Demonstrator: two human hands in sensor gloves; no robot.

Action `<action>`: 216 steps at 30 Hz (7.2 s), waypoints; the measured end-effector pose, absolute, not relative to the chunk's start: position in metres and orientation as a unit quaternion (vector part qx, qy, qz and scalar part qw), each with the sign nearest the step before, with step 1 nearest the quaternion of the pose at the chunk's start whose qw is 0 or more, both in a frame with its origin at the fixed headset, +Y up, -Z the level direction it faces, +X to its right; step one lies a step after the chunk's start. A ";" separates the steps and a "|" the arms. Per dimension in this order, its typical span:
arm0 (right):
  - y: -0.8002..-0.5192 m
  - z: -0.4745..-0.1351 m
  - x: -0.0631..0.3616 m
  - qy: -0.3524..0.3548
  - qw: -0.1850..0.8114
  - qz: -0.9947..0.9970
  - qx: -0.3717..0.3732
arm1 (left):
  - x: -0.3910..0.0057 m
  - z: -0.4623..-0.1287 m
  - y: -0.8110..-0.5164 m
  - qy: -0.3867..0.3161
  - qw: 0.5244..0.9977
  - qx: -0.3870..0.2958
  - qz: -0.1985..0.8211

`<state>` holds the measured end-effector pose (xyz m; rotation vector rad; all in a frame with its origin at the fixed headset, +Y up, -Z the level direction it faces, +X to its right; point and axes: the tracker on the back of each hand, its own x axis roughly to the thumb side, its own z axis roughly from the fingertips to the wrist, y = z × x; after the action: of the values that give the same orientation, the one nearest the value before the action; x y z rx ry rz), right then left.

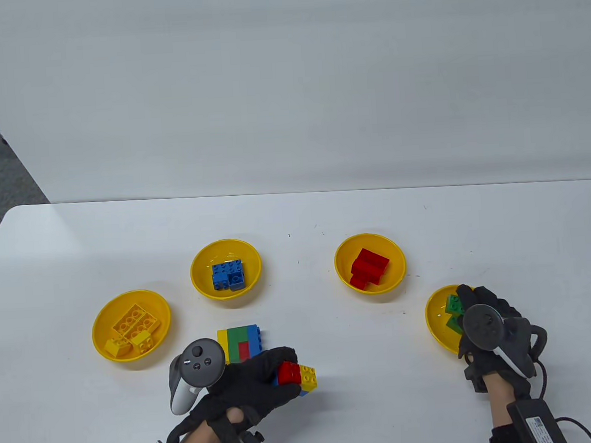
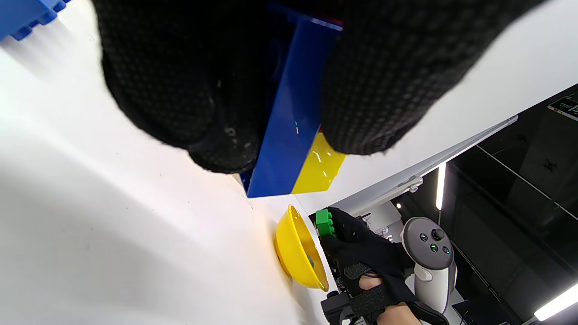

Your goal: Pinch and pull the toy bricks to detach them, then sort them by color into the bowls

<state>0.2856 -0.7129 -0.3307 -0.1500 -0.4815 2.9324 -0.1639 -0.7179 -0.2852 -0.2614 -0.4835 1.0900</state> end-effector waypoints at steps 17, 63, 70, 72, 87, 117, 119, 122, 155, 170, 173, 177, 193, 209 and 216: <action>-0.668 -0.298 0.218 -0.248 0.158 0.951 0.099 | -0.152 -0.280 -0.713 -0.245 0.830 -0.113 0.488; -0.666 -0.263 0.112 -0.110 0.554 0.804 0.185 | -0.136 -0.272 -0.720 -0.224 0.789 -0.124 0.559; -0.631 -0.325 0.163 -0.179 0.456 0.868 0.087 | -0.167 -0.280 -0.716 -0.176 0.786 -0.085 0.587; -0.628 -0.356 0.165 -0.169 0.383 0.906 0.064 | -0.174 -0.282 -0.716 -0.163 0.776 -0.079 0.604; -0.681 -0.495 0.153 -0.063 0.133 0.989 -0.023 | -0.195 -0.290 -0.717 -0.136 0.771 -0.065 0.618; -0.660 -0.273 0.085 -0.038 0.477 0.842 0.250 | -0.180 -0.278 -0.717 -0.169 0.714 -0.086 0.674; -0.676 -0.275 0.084 0.025 0.538 0.808 0.236 | -0.177 -0.277 -0.719 -0.173 0.706 -0.089 0.681; -0.690 -0.277 0.081 0.063 0.604 0.762 0.224 | -0.172 -0.275 -0.722 -0.178 0.696 -0.098 0.689; -0.677 -0.249 0.065 -0.079 0.406 0.867 0.280 | -0.159 -0.259 -0.677 -0.318 0.833 0.087 0.444; -0.679 -0.249 0.066 -0.148 0.410 0.862 0.260 | -0.165 -0.281 -0.693 -0.299 0.773 0.007 0.560; -0.679 -0.253 0.066 -0.136 0.429 0.856 0.255 | -0.167 -0.284 -0.693 -0.293 0.770 -0.006 0.567; -0.681 -0.253 0.067 -0.130 0.410 0.867 0.250 | -0.182 -0.286 -0.680 -0.280 0.778 0.027 0.563; -0.684 -0.261 0.084 -0.129 0.403 0.877 0.226 | -0.398 -0.316 -0.696 0.146 0.936 0.185 0.260; -0.684 -0.262 0.086 -0.128 0.404 0.879 0.219 | -0.374 -0.321 -0.680 0.108 0.931 0.196 0.287; -0.683 -0.262 0.088 -0.134 0.414 0.875 0.214 | -0.305 -0.303 -0.652 -0.042 0.923 0.204 0.323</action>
<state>0.0883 -0.6832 -0.2619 0.5380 -0.3357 2.1978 -0.3045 -0.6516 -0.3026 0.4191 -0.0853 0.6630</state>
